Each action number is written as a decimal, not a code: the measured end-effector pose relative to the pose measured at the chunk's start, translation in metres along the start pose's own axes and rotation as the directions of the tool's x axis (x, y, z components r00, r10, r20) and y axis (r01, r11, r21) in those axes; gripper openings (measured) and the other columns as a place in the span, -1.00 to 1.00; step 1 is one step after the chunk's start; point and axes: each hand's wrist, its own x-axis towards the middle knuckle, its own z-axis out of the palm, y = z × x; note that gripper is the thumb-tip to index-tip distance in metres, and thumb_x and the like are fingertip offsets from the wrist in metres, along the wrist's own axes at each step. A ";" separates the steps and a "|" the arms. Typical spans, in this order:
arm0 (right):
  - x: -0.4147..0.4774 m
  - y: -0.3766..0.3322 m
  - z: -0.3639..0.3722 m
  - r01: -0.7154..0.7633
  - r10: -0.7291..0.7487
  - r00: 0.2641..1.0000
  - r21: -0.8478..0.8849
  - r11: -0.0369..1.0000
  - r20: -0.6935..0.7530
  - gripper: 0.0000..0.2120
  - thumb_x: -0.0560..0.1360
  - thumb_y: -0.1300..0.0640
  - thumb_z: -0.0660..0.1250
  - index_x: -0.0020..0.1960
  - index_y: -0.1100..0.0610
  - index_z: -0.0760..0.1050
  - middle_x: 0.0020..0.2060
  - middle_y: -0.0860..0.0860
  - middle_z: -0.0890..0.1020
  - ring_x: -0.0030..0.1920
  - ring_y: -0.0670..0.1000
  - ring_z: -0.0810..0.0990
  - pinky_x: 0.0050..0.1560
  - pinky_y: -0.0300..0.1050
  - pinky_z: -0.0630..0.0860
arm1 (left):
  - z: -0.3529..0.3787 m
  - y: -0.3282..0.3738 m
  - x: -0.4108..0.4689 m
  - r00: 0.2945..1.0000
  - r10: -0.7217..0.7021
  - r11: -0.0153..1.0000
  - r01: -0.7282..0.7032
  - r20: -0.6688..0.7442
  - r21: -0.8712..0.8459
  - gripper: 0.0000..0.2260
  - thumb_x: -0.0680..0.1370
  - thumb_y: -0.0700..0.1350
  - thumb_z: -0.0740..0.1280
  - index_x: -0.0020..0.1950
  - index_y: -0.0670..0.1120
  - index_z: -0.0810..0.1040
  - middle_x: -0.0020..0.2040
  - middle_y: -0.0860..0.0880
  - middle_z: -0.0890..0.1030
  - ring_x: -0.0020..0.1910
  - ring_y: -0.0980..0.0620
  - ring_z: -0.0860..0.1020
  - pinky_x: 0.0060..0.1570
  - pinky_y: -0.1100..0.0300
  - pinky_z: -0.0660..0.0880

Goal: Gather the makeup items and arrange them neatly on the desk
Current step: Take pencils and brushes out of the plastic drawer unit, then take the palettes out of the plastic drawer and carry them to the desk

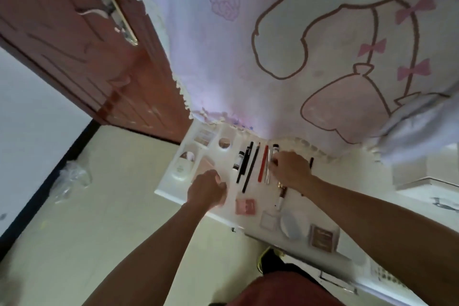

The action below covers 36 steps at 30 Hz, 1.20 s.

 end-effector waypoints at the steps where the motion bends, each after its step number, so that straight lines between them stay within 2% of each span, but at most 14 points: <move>1: -0.006 -0.025 0.002 0.059 -0.059 0.998 -0.030 0.998 -0.011 -0.76 0.56 0.00 0.17 -0.16 0.08 0.53 -0.24 0.03 0.57 -0.16 0.11 0.55 -0.13 -0.06 0.43 | -0.011 -0.023 -0.013 0.999 -0.012 1.000 0.013 -0.029 0.001 -0.76 0.55 0.03 0.28 0.15 -0.05 0.51 0.11 -0.05 0.59 0.13 -0.09 0.54 0.03 0.10 0.45; 2: -0.011 -0.047 0.004 0.113 -0.115 0.993 -0.055 0.992 -0.027 -0.76 0.56 0.00 0.17 -0.16 0.08 0.51 -0.26 0.02 0.54 -0.15 0.09 0.53 -0.10 -0.05 0.40 | -0.020 -0.043 -0.024 0.998 -0.031 1.000 0.031 -0.053 0.006 -0.76 0.56 0.04 0.27 0.16 -0.04 0.51 0.13 -0.06 0.59 0.16 -0.09 0.53 0.05 0.10 0.45; 5: -0.038 -0.130 0.026 0.320 -0.325 0.945 -0.090 0.943 -0.043 -0.80 0.54 0.03 0.21 -0.18 0.09 0.51 -0.28 0.00 0.55 -0.18 0.09 0.59 -0.22 -0.13 0.35 | -0.050 -0.126 -0.076 0.986 -0.109 0.993 0.113 -0.127 0.022 -0.76 0.57 0.04 0.26 0.18 0.00 0.51 0.14 -0.05 0.60 0.16 -0.09 0.54 0.06 0.12 0.44; 8: -0.071 -0.217 0.056 0.493 -0.503 0.864 -0.174 0.853 -0.018 -0.80 0.54 0.02 0.22 -0.07 0.10 0.57 -0.20 0.01 0.64 -0.15 0.10 0.64 -0.23 -0.17 0.36 | -0.076 -0.210 -0.134 0.963 -0.187 0.978 0.201 -0.192 0.051 -0.75 0.57 0.05 0.24 0.20 0.00 0.50 0.15 -0.08 0.59 0.15 -0.10 0.55 0.08 0.12 0.44; 11: -0.111 -0.317 0.083 0.673 -0.677 0.731 -0.257 0.694 0.086 -0.76 0.55 0.04 0.15 0.03 0.10 0.55 -0.05 0.03 0.63 -0.04 0.12 0.62 -0.21 -0.15 0.36 | -0.098 -0.299 -0.200 0.915 -0.314 0.943 0.331 -0.255 0.026 -0.73 0.58 0.04 0.23 0.23 -0.02 0.48 0.15 -0.10 0.58 0.13 -0.11 0.54 0.05 0.12 0.43; 14: -0.154 -0.409 0.112 0.825 -0.813 0.552 -0.268 0.498 0.187 -0.75 0.56 0.03 0.14 0.09 0.10 0.52 0.01 0.04 0.58 0.00 0.12 0.59 -0.12 -0.10 0.42 | -0.111 -0.377 -0.265 0.828 -0.459 0.879 0.475 -0.323 -0.033 -0.73 0.58 0.02 0.22 0.24 -0.03 0.48 0.15 -0.10 0.58 0.12 -0.12 0.55 0.01 0.12 0.43; 16: -0.187 -0.470 0.137 0.904 -0.879 0.405 -0.253 0.345 0.251 -0.76 0.56 0.04 0.15 0.09 0.11 0.52 0.03 0.05 0.57 0.00 0.13 0.59 -0.05 -0.06 0.47 | -0.109 -0.426 -0.313 0.745 -0.575 0.811 0.574 -0.338 -0.114 -0.74 0.58 0.01 0.23 0.24 -0.03 0.48 0.16 -0.10 0.58 0.13 -0.11 0.55 0.02 0.13 0.43; 20: -0.245 -0.570 0.186 0.968 -0.917 0.184 -0.227 0.107 0.355 -0.77 0.58 0.05 0.15 0.09 0.12 0.52 0.04 0.03 0.56 0.00 0.12 0.57 -0.05 -0.06 0.45 | -0.091 -0.502 -0.388 0.586 -0.751 0.656 0.712 -0.305 -0.250 -0.73 0.58 0.00 0.22 0.24 -0.03 0.48 0.17 -0.09 0.57 0.14 -0.12 0.54 0.03 0.13 0.42; 27: -0.343 -0.724 0.294 0.968 -0.844 -0.100 -0.145 -0.205 0.528 -0.77 0.56 0.04 0.15 0.08 0.13 0.49 0.04 0.04 0.55 0.02 0.10 0.54 -0.04 -0.05 0.43 | -0.069 -0.621 -0.480 0.310 -0.936 0.352 0.838 -0.167 -0.416 -0.74 0.59 0.00 0.20 0.23 -0.05 0.48 0.15 -0.09 0.58 0.12 -0.11 0.55 -0.04 0.14 0.41; 31: -0.399 -0.803 0.342 0.929 -0.756 -0.240 -0.080 -0.360 0.609 -0.82 0.56 0.03 0.15 -0.01 0.11 0.45 0.08 0.03 0.58 -0.04 0.09 0.52 -0.09 -0.08 0.41 | -0.066 -0.678 -0.525 0.132 -0.990 0.134 0.821 -0.043 -0.555 -0.72 0.59 0.02 0.21 0.25 -0.05 0.47 0.16 -0.08 0.57 0.11 -0.09 0.55 -0.07 0.15 0.41; 34: -0.453 -0.869 0.378 0.877 -0.686 -0.352 -0.033 -0.480 0.637 -0.75 0.57 0.01 0.14 0.15 0.09 0.48 0.16 0.04 0.54 0.10 0.12 0.53 -0.03 -0.06 0.42 | -0.057 -0.714 -0.565 -0.024 -0.999 -0.045 0.751 0.041 -0.659 -0.72 0.59 0.03 0.23 0.26 -0.04 0.47 0.16 -0.08 0.57 0.11 -0.10 0.55 -0.09 0.16 0.39; 36: -0.492 -0.896 0.399 0.848 -0.632 -0.384 -0.013 -0.530 0.673 -0.71 0.57 -0.01 0.14 0.22 0.06 0.47 0.19 0.04 0.53 0.14 0.12 0.53 0.03 -0.05 0.43 | -0.044 -0.721 -0.589 -0.079 -0.991 -0.134 0.720 0.111 -0.681 -0.72 0.58 0.03 0.23 0.25 -0.04 0.47 0.16 -0.08 0.57 0.10 -0.10 0.55 -0.09 0.16 0.40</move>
